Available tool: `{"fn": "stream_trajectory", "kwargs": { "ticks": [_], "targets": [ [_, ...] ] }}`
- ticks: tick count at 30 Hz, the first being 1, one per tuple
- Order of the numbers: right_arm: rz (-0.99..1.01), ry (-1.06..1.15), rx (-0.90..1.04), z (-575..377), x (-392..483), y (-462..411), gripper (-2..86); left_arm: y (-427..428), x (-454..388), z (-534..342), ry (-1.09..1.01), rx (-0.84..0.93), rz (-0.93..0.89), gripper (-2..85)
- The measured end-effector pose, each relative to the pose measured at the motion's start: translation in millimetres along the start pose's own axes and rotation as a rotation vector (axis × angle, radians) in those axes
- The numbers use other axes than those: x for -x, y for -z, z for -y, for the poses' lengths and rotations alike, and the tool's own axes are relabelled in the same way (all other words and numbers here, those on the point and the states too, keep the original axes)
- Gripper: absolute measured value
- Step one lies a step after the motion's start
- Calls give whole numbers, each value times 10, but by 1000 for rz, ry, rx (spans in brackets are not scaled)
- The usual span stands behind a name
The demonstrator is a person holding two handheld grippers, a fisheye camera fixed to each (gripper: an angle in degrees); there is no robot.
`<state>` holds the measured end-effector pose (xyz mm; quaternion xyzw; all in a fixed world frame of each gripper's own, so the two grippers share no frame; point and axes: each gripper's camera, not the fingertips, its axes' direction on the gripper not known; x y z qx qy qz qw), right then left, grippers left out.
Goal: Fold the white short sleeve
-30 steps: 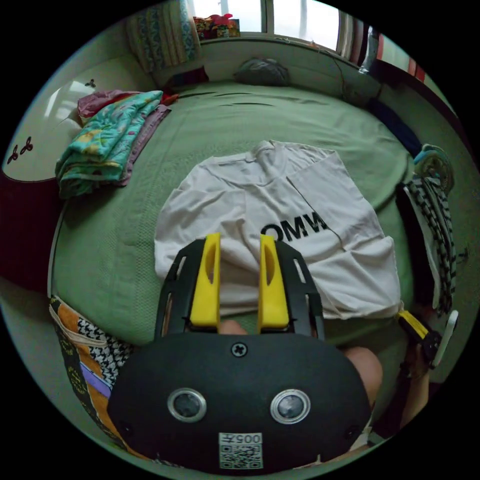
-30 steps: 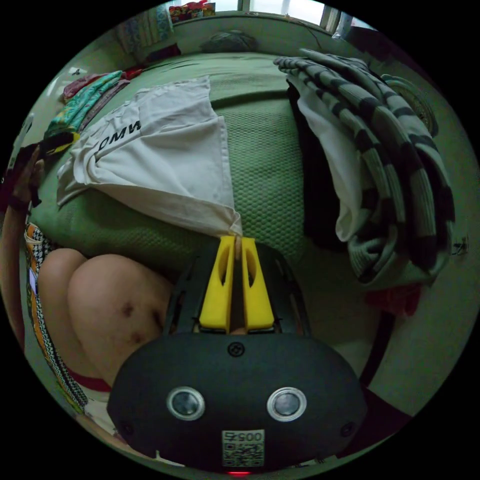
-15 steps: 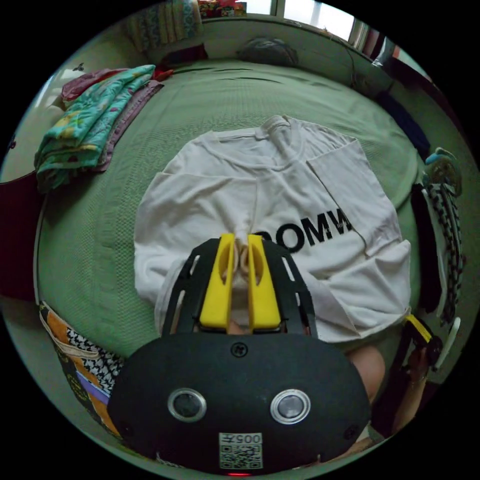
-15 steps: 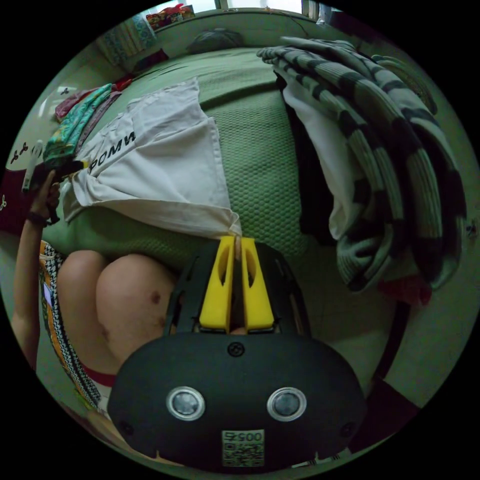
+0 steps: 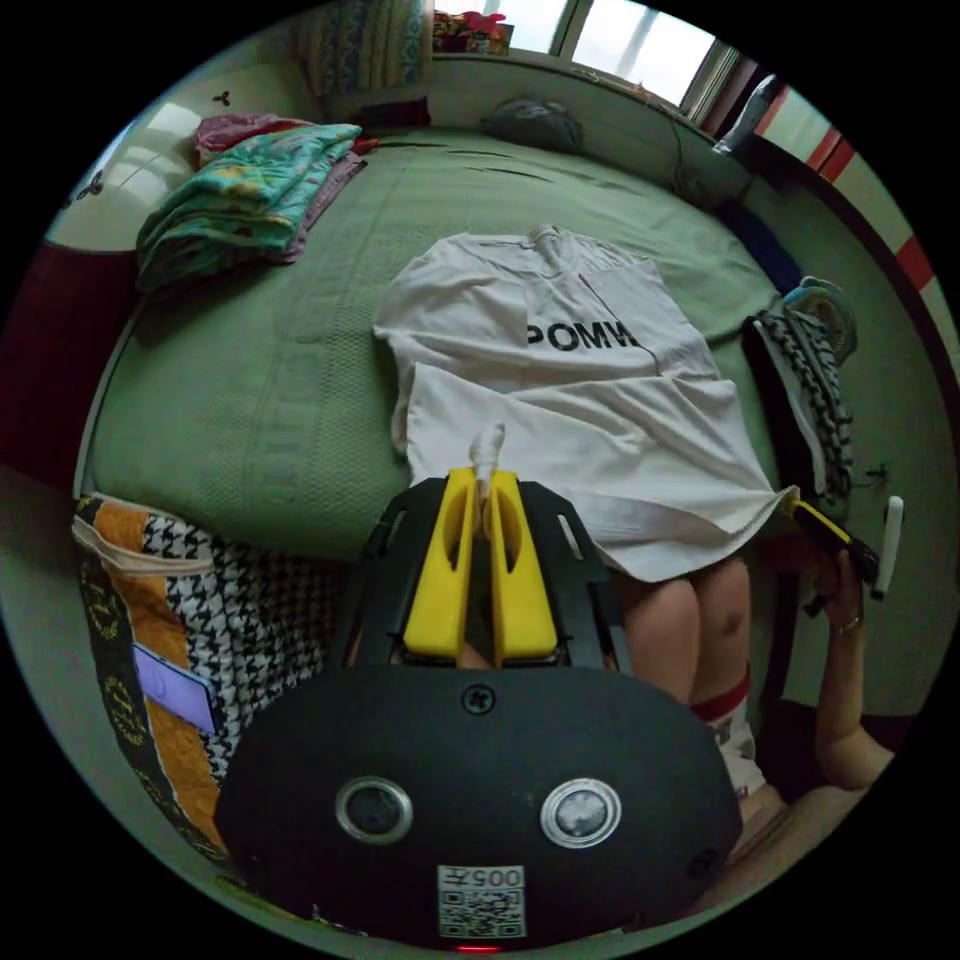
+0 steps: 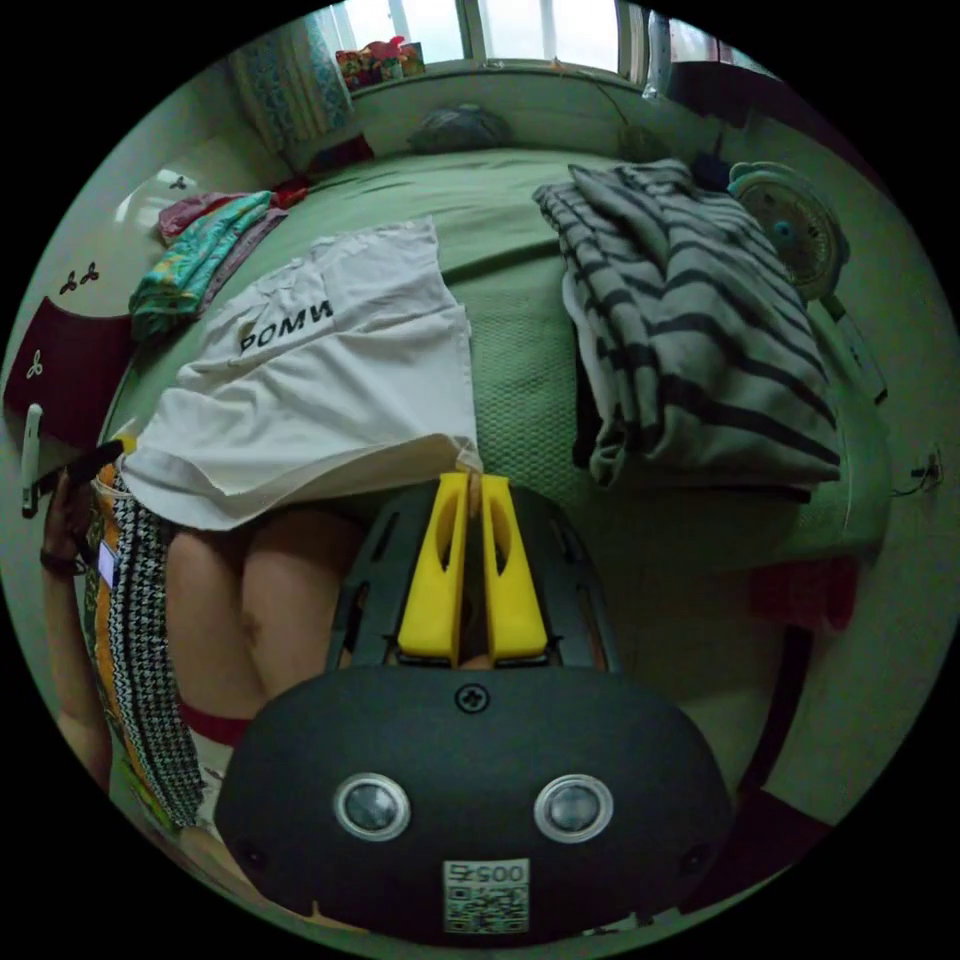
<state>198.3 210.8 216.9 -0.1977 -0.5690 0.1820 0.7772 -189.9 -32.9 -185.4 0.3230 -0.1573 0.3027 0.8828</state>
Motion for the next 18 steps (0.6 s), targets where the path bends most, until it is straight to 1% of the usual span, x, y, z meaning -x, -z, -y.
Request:
{"fn": "stream_trajectory", "kwargs": {
  "ticks": [4,8,12,14,16,18],
  "targets": [
    [8,12,-72,-206,-36,397,-11,521,69,-546,-32,-77,-94,27],
    [42,19,-101,-494,-124,724,-11,793,145,-995,-29,-110,-179,28],
    [37,48,-67,-776,-126,829,-11,790,209,-1437,-22,-55,-243,32],
    [8,86,-8,-951,-70,735,-10,637,253,-1586,-20,26,-230,37],
    [-27,111,48,-1069,-38,590,-5,404,381,-1785,33,108,-196,45],
    [-72,91,136,-1153,-48,419,11,278,492,-1917,79,165,-203,52]
  ]
}}
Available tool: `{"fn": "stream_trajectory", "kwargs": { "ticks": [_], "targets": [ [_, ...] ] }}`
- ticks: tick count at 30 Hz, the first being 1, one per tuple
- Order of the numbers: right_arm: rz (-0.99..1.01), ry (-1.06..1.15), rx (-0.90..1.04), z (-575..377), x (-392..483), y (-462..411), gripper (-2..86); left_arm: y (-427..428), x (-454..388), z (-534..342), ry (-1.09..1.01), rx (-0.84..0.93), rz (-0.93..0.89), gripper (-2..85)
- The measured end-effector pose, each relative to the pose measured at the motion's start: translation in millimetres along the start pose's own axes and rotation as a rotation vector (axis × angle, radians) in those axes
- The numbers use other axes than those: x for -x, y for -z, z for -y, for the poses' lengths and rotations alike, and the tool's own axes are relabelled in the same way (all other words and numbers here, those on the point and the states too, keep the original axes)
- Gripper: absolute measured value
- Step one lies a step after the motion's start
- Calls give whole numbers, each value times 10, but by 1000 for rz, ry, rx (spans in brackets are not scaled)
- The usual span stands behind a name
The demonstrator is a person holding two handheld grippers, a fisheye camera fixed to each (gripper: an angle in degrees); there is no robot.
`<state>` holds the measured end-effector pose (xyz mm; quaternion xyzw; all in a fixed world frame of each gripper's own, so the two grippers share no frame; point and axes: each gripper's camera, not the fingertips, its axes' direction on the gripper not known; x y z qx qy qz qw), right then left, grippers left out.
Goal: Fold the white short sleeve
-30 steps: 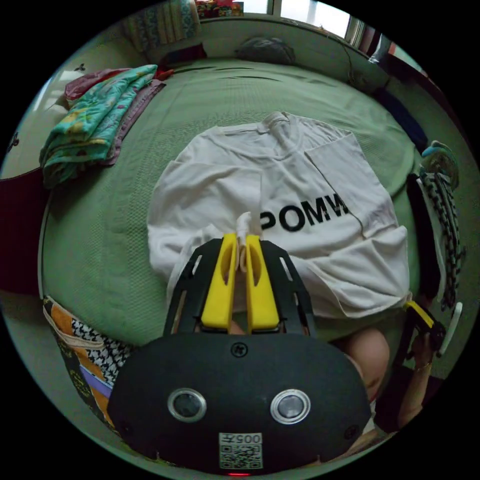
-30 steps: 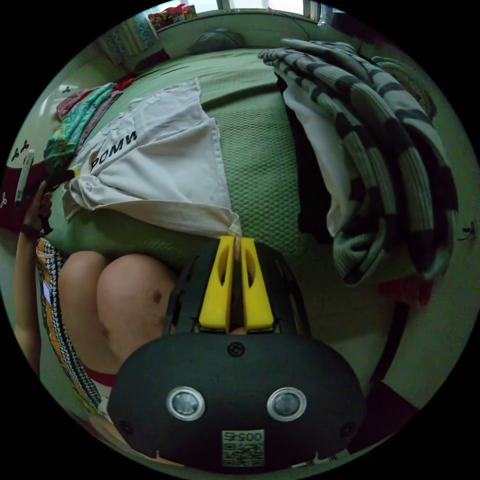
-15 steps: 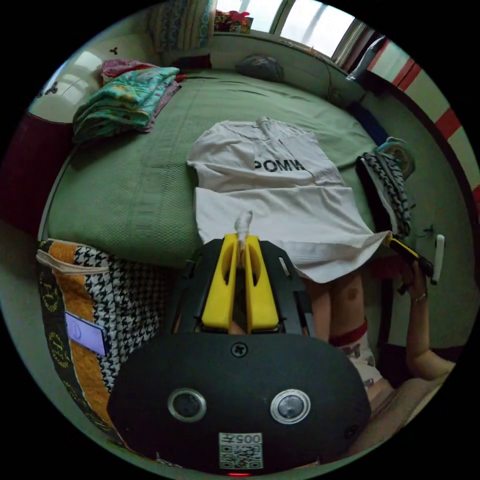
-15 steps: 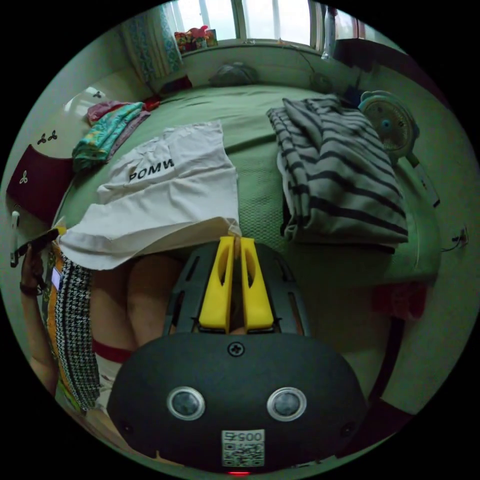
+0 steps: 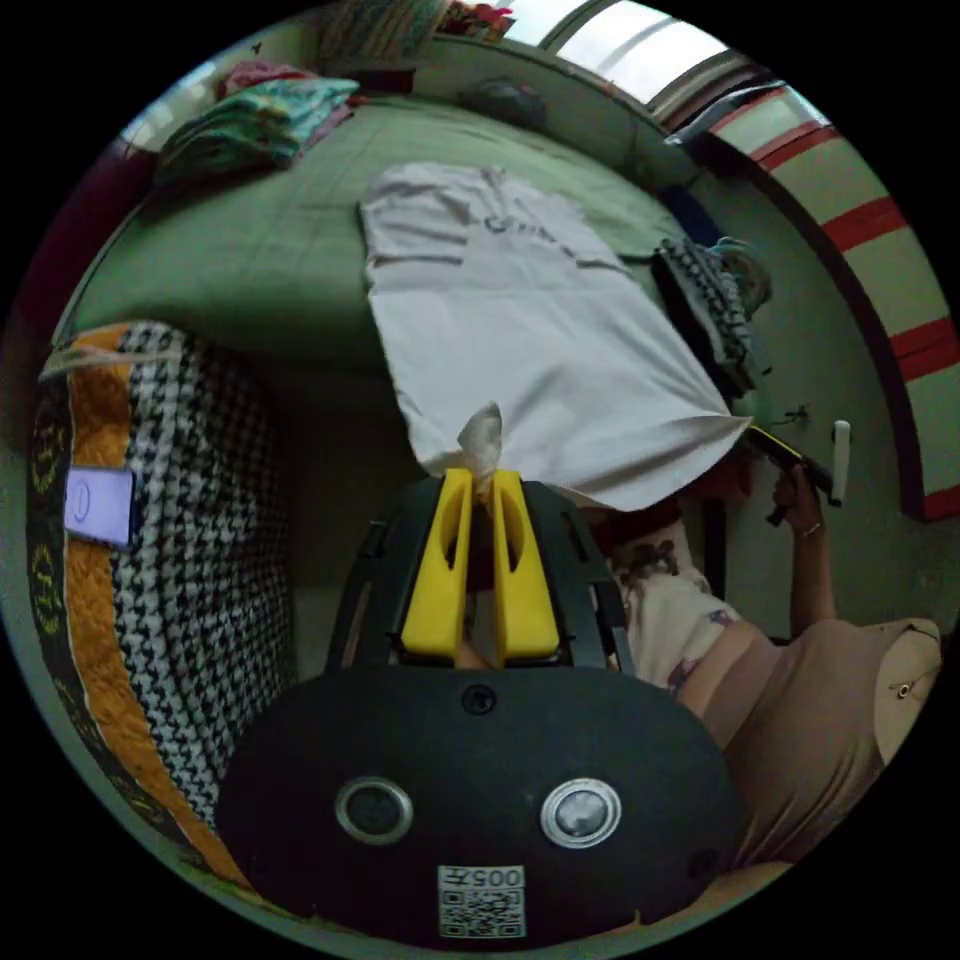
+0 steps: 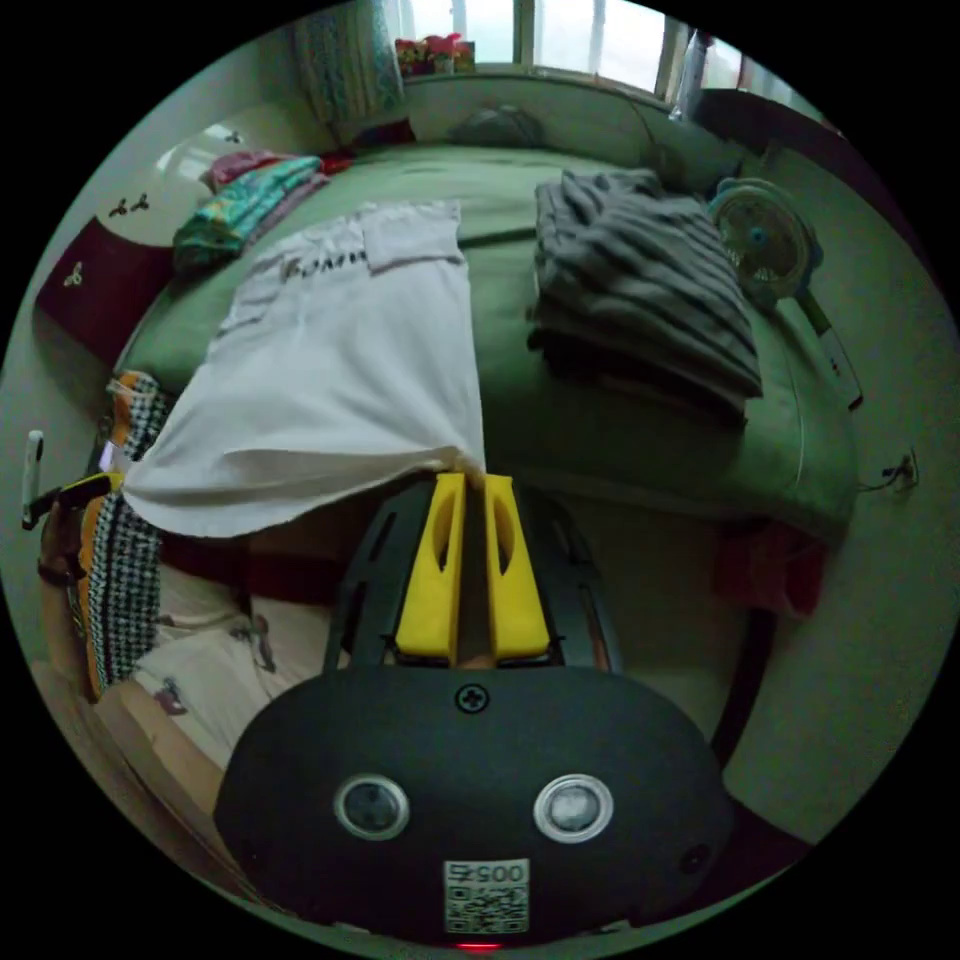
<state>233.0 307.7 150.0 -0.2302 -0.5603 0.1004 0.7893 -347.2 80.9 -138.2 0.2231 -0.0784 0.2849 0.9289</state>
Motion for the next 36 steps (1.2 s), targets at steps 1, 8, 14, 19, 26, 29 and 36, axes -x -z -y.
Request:
{"fn": "stream_trajectory", "kwargs": {
  "ticks": [1,8,14,19,26,29,36],
  "targets": [
    [-37,-23,43,-25,-9,-90,29,-25,80,-60,33,5,9,52],
    [-17,68,-60,420,337,-56,80,154,308,94,121,-62,230,6],
    [44,244,-216,1370,1066,-69,90,82,-12,1058,-7,-233,209,55],
    [101,307,-239,2299,1555,-368,93,-308,-285,2255,-75,-265,219,78],
    [30,273,-203,3321,1923,-1130,84,-1001,-269,3227,-32,-169,269,126],
    [38,288,-223,3393,1939,-1247,65,-1089,-226,3247,-16,-189,285,117],
    [141,211,-280,3521,1652,-1003,-3,-769,200,3038,39,-283,52,40]
  ]
}}
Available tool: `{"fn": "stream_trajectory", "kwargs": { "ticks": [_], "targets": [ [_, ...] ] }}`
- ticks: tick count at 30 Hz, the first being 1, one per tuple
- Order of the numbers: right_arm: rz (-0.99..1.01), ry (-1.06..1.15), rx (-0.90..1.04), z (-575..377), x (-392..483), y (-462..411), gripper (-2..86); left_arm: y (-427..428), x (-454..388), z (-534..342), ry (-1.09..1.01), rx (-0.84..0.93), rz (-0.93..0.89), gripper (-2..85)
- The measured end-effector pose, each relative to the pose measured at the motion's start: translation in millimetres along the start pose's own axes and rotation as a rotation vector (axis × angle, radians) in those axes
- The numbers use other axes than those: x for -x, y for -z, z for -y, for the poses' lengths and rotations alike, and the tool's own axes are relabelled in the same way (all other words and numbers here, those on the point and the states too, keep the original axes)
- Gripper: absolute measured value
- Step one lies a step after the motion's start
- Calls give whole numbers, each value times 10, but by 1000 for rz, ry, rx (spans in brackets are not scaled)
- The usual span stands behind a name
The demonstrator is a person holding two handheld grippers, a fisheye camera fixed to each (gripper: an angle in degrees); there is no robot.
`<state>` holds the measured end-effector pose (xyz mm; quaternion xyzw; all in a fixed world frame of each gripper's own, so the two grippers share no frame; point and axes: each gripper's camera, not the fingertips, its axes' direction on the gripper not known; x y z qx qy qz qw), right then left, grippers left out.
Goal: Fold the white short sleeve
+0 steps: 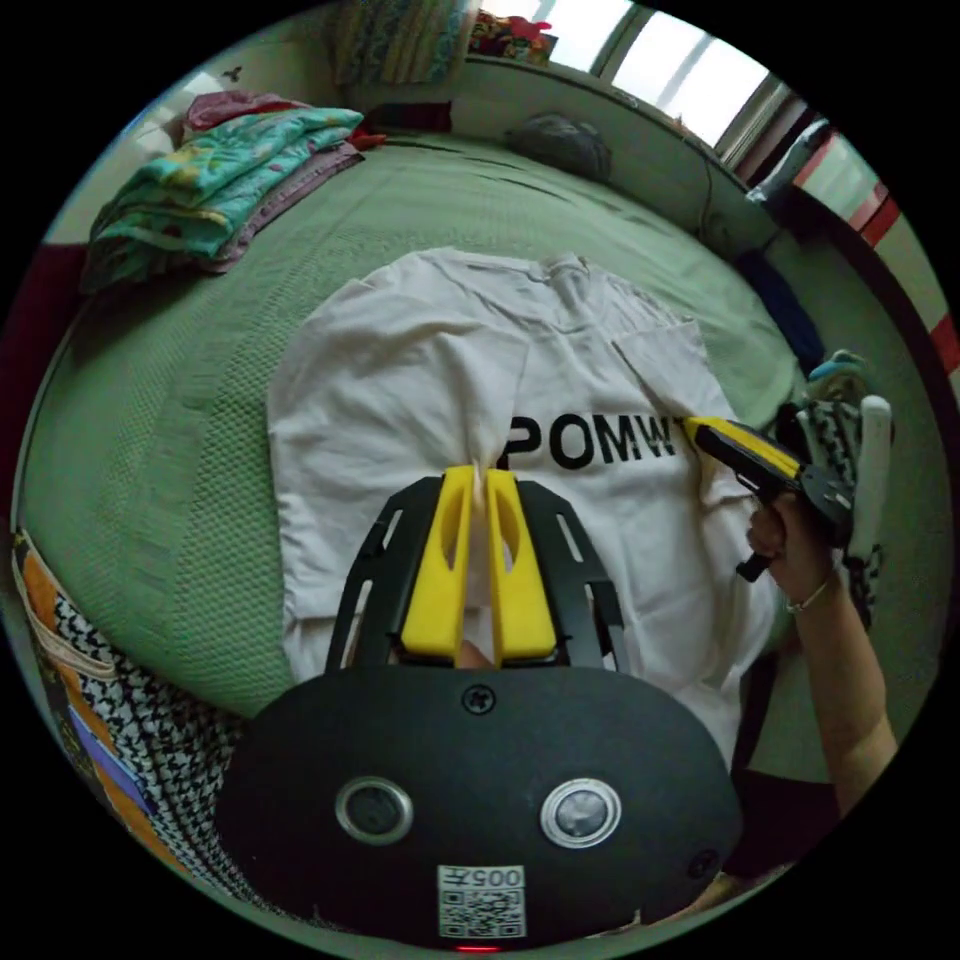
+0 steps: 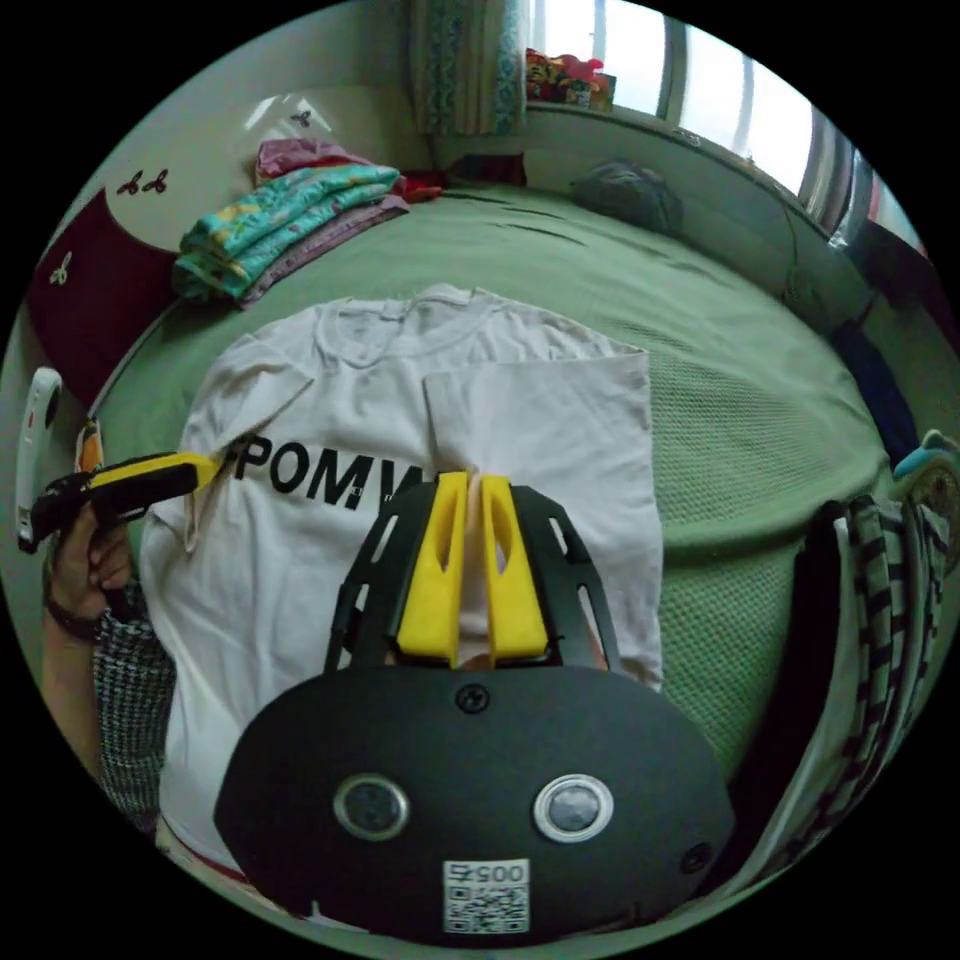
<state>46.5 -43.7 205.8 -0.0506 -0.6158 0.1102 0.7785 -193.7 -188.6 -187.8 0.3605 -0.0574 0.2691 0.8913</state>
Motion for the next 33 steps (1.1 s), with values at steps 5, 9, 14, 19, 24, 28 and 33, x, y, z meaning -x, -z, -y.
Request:
{"fn": "stream_trajectory", "kwargs": {
  "ticks": [5,9,14,19,24,28,33],
  "targets": [
    [-124,-201,-55,320,-810,475,-10,524,681,87,146,-108,133,36],
    [-263,-387,0,280,-1486,684,-9,926,1552,-106,462,-133,282,28],
    [-166,-416,-66,-59,-1586,1034,-3,1199,1737,-574,539,-187,321,-2],
    [-92,-254,-15,-383,-775,1037,-6,1002,848,-1029,283,-91,286,-6],
    [126,-159,98,-889,245,718,-7,459,-304,-1665,46,27,144,-7],
    [152,-129,130,-1185,797,471,-3,107,-993,-2123,-58,83,138,-7],
    [67,-131,164,-1369,1036,231,-1,-30,-1313,-2450,-105,32,183,-6]
  ]
}}
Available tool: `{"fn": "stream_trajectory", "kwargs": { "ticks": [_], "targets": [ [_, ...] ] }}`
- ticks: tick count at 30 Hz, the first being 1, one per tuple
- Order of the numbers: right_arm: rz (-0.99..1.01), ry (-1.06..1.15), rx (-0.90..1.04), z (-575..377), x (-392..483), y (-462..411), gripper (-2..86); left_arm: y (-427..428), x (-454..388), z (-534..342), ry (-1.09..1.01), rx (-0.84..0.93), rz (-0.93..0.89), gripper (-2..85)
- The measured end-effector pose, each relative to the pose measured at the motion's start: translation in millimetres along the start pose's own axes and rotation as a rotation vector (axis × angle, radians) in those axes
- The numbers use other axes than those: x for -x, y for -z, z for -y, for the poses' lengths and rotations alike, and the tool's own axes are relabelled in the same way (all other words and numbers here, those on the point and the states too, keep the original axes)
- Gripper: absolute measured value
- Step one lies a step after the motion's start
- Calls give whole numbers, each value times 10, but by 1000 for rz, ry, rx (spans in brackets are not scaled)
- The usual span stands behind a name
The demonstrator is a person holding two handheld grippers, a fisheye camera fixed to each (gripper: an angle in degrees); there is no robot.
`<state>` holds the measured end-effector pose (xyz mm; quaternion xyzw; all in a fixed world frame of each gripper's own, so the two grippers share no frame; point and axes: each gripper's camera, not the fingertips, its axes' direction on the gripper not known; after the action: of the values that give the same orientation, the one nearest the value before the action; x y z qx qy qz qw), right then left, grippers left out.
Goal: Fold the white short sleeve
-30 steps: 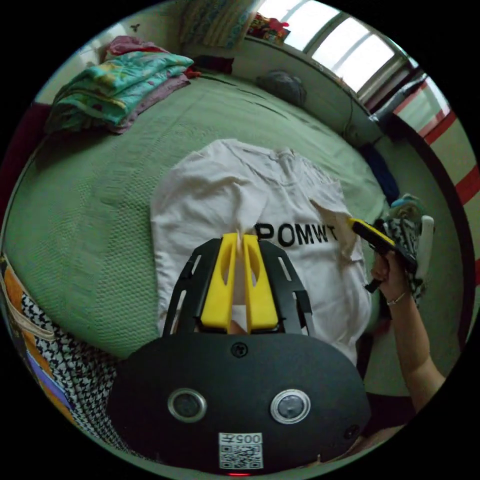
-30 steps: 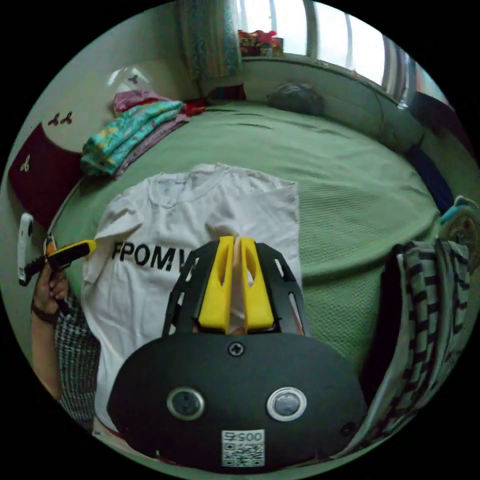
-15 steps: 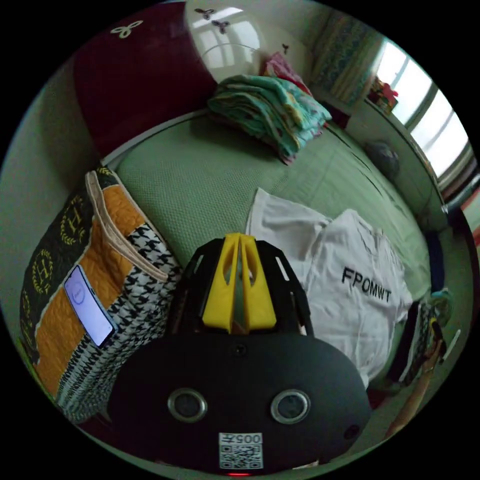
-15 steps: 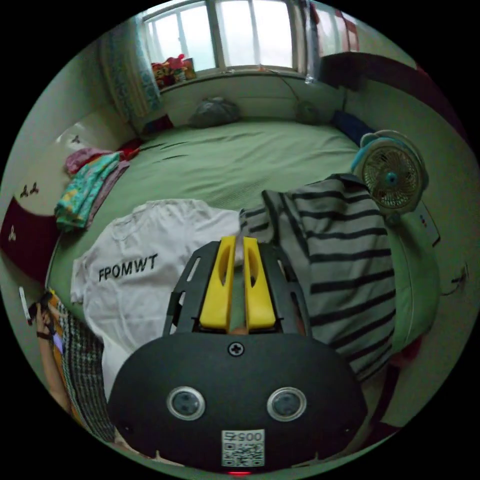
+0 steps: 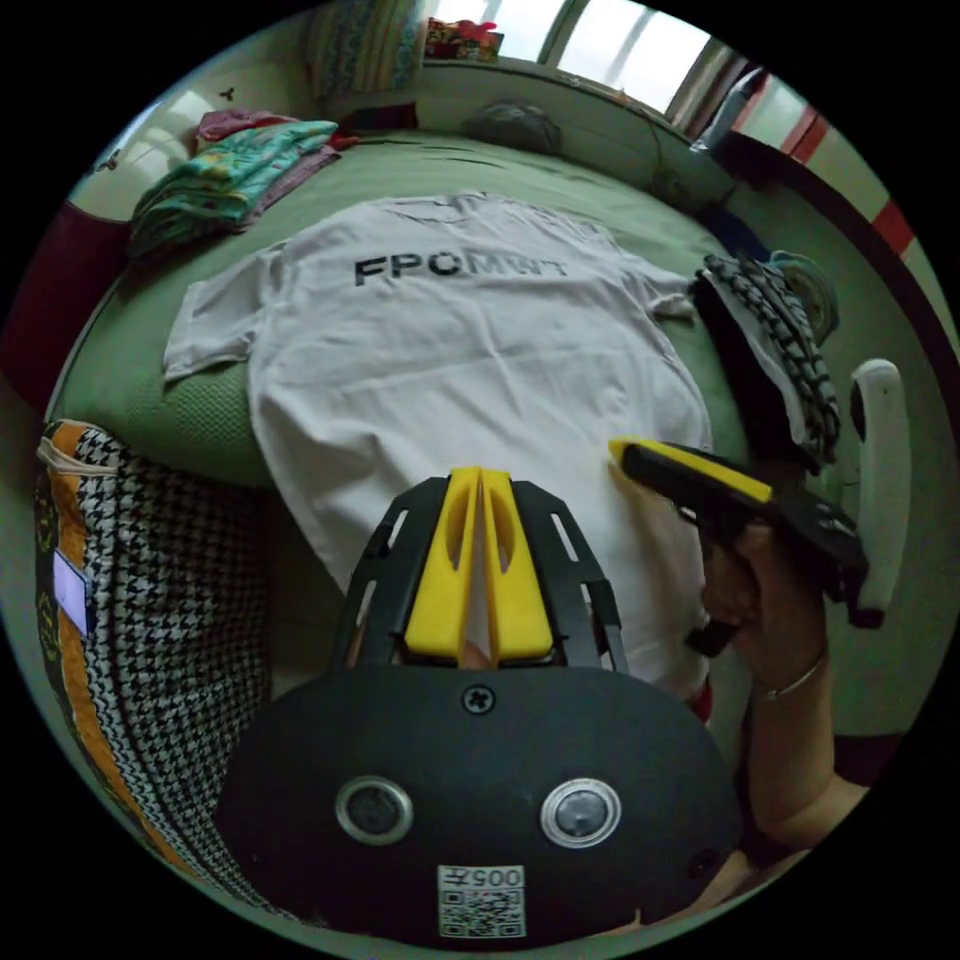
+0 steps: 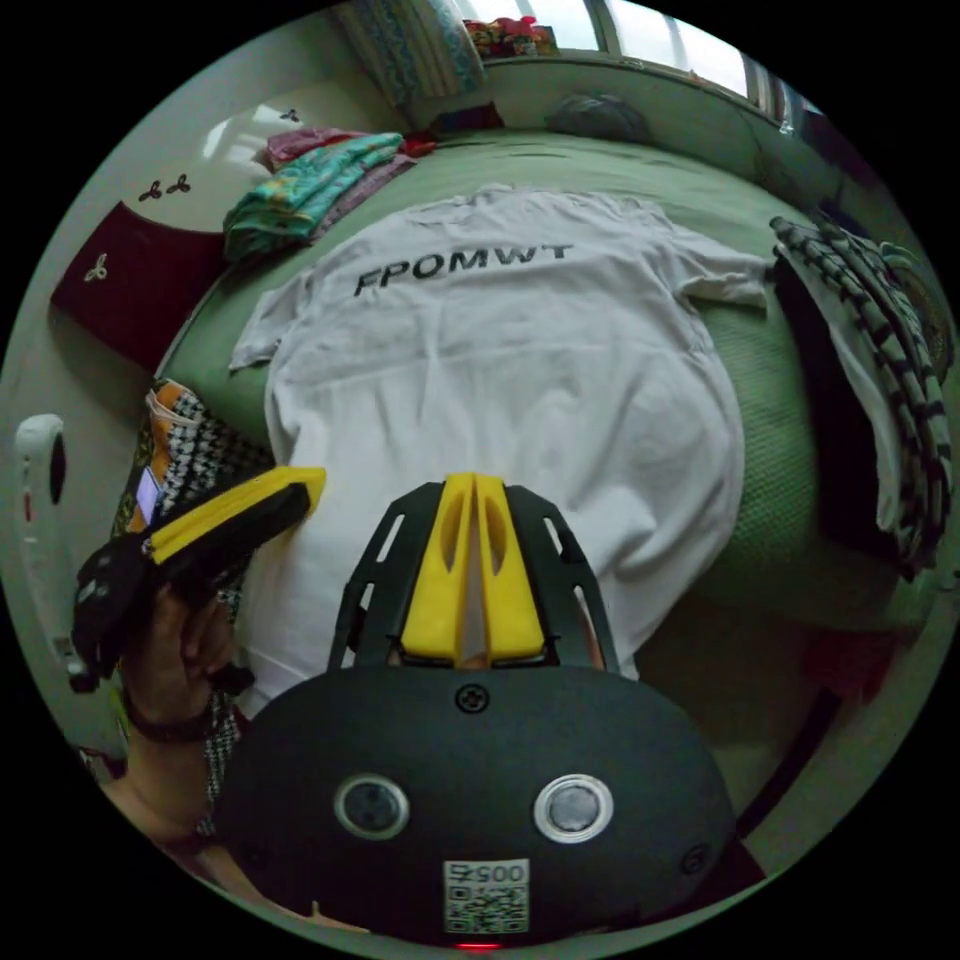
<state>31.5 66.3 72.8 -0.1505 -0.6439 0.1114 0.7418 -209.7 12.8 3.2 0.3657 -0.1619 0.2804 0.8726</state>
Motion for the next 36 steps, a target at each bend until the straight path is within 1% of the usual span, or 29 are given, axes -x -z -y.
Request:
{"fn": "stream_trajectory", "kwargs": {
  "ticks": [5,8,16,24,36],
  "targets": [
    [6,24,14,74,113,-175,-1,-111,-102,-52,-26,1,33,-6],
    [16,69,26,92,207,-268,-2,-173,-95,-81,-10,11,-8,-6],
    [-26,61,13,103,368,-470,-5,-260,-65,-263,14,-8,-81,-6],
    [-67,80,21,138,585,-711,-6,-352,-200,-361,-5,-11,-18,-6],
    [-120,95,28,184,831,-1041,-6,-506,-201,-430,18,-6,-62,-5]
  ]
}}
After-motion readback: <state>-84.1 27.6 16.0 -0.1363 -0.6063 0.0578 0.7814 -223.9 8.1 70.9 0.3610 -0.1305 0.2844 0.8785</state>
